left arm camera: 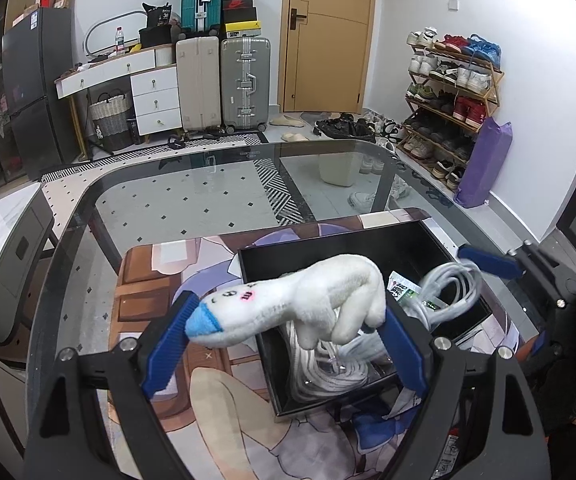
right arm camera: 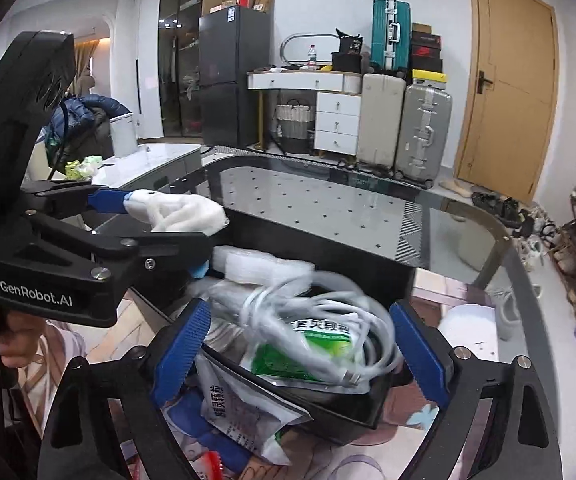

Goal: Organize soft objects
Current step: 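Lift the plush toy and cable coil and carry them over the black box, then lower the plush toy and cable coil into the box and open both grippers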

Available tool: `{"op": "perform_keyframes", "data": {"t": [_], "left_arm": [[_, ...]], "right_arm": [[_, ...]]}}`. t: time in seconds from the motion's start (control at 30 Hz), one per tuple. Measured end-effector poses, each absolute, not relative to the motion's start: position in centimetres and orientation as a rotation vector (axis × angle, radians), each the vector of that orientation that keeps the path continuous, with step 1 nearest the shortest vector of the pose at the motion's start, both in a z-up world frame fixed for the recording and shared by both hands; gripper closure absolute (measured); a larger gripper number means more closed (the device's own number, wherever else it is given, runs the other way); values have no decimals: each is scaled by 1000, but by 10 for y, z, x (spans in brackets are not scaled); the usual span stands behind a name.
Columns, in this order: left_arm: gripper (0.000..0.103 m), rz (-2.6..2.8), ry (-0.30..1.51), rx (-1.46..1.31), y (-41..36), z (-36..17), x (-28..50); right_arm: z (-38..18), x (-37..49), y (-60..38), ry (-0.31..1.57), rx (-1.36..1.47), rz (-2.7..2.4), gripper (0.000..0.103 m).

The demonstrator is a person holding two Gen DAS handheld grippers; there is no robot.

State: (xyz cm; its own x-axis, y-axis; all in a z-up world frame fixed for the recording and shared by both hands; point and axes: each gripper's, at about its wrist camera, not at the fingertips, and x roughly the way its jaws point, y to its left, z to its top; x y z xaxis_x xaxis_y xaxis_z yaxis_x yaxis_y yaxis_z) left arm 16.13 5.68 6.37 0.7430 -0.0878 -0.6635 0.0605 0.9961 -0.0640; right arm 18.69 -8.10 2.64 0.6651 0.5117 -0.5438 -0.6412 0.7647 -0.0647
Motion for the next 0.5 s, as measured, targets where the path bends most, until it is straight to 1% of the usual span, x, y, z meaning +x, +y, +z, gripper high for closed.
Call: {"op": "perform_keyframes", "data": {"t": [0.3, 0.37, 0.4, 0.43, 0.5], "left_arm": [[13, -109, 739, -35, 42, 56, 165], [10, -117, 741, -33, 38, 56, 166], [6, -121, 738, -34, 37, 57, 165], [0, -127, 732, -37, 37, 57, 164], [0, -136, 717, -58, 37, 60, 160]], "right_arm": [[34, 178, -109, 510, -243, 550, 7], [34, 178, -115, 514, -235, 530, 6], [34, 178, -119, 516, -231, 523, 4], [34, 177, -122, 518, -226, 514, 2], [34, 175, -129, 516, -216, 500, 1]]}}
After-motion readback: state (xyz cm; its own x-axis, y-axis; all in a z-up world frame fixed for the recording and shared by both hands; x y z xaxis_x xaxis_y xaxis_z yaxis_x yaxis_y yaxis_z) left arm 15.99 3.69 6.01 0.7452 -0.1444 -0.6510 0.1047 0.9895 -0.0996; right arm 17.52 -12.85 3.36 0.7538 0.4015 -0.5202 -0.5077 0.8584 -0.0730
